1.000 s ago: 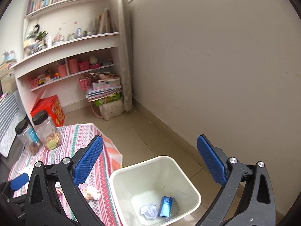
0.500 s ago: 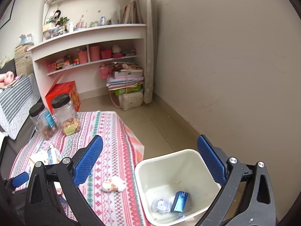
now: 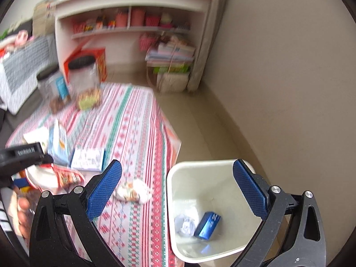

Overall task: Collect trash
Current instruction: 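Grasp the red snack bag with the left tool while the right tool grasps the tissue wad, then drop the tissue wad into the bin with the right tool, then the red bag with the left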

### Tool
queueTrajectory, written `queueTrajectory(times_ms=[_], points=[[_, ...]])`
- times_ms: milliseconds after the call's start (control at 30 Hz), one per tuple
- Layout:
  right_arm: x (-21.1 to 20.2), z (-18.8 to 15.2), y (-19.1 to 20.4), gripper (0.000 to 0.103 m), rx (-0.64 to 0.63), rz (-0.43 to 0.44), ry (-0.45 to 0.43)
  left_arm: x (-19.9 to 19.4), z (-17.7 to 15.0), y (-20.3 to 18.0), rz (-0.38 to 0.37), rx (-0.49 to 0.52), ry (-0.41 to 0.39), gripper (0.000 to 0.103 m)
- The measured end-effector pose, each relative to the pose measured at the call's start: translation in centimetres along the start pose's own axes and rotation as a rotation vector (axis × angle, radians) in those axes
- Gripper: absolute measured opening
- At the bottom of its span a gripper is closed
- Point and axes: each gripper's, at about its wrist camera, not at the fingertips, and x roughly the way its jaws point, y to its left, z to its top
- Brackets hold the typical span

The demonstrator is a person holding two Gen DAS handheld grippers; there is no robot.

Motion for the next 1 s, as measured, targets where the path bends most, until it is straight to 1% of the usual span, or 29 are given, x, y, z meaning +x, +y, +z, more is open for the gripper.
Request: queueTrajectory(times_ms=[33, 67, 100, 167, 233, 367, 467, 533, 567, 667, 700, 733, 767, 800, 900, 933, 1000], points=[[0.6, -0.2, 0.2, 0.096, -0.007, 0.005, 0.021, 0.0, -0.1, -0.1, -0.019, 0.010, 0.006, 0.072], [1.1, -0.3, 0.5, 0.096, -0.014, 0.013, 0.039, -0.4, -0.1, -0.2, -0.013, 0.029, 0.000, 0.065], [1.8, -0.4, 0.9, 0.096, -0.028, 0.026, 0.062, -0.7, -0.1, -0.4, -0.006, 0.055, -0.007, 0.055], [2.9, -0.9, 1.9, 0.096, -0.073, 0.039, 0.100, -1.9, 0.0, -0.2, -0.022, 0.098, -0.008, 0.054], [3.8, -1.4, 3.3, 0.096, -0.149, 0.053, 0.125, -3.3, 0.1, -0.2, -0.031, 0.140, -0.031, 0.053], [4.7, -2.7, 6.3, 0.096, -0.360, 0.080, 0.127, -7.3, 0.1, 0.1, -0.037, 0.239, -0.114, 0.053], [5.4, -3.6, 7.6, 0.094, -0.479, 0.101, 0.139, -9.8, 0.1, 0.7, -0.035, 0.290, -0.167, 0.053], [6.4, -3.8, 7.7, 0.088, -0.503, 0.127, 0.168, -10.9, 0.2, 1.2, -0.036, 0.314, -0.194, 0.053], [6.9, -3.7, 7.6, 0.087, -0.498, 0.141, 0.184, -11.2, 0.1, 1.4, -0.037, 0.322, -0.200, 0.053], [8.3, -3.6, 7.5, 0.076, -0.482, 0.183, 0.237, -11.8, -0.2, 2.0, -0.033, 0.345, -0.209, 0.053], [8.8, -3.8, 7.7, 0.069, -0.484, 0.195, 0.259, -11.8, -0.2, 2.2, -0.032, 0.350, -0.209, 0.053], [9.3, -3.9, 8.0, 0.058, -0.491, 0.200, 0.283, -11.9, -0.2, 2.4, -0.031, 0.355, -0.209, 0.054], [9.7, -4.1, 8.2, 0.052, -0.494, 0.208, 0.303, -11.9, -0.1, 2.7, -0.028, 0.357, -0.209, 0.054], [10.0, -4.3, 8.4, 0.048, -0.495, 0.211, 0.319, -11.9, -0.1, 2.9, -0.024, 0.357, -0.208, 0.054], [10.3, -3.9, 8.7, 0.041, -0.467, 0.219, 0.330, -11.7, 0.5, 4.0, -0.004, 0.337, -0.206, 0.054], [10.3, -3.7, 8.5, 0.038, -0.443, 0.239, 0.334, -11.8, 0.8, 4.4, -0.001, 0.325, -0.206, 0.054], [10.1, -2.9, 8.7, 0.037, -0.404, 0.275, 0.326, -11.9, 1.1, 5.1, 0.002, 0.306, -0.209, 0.054]])
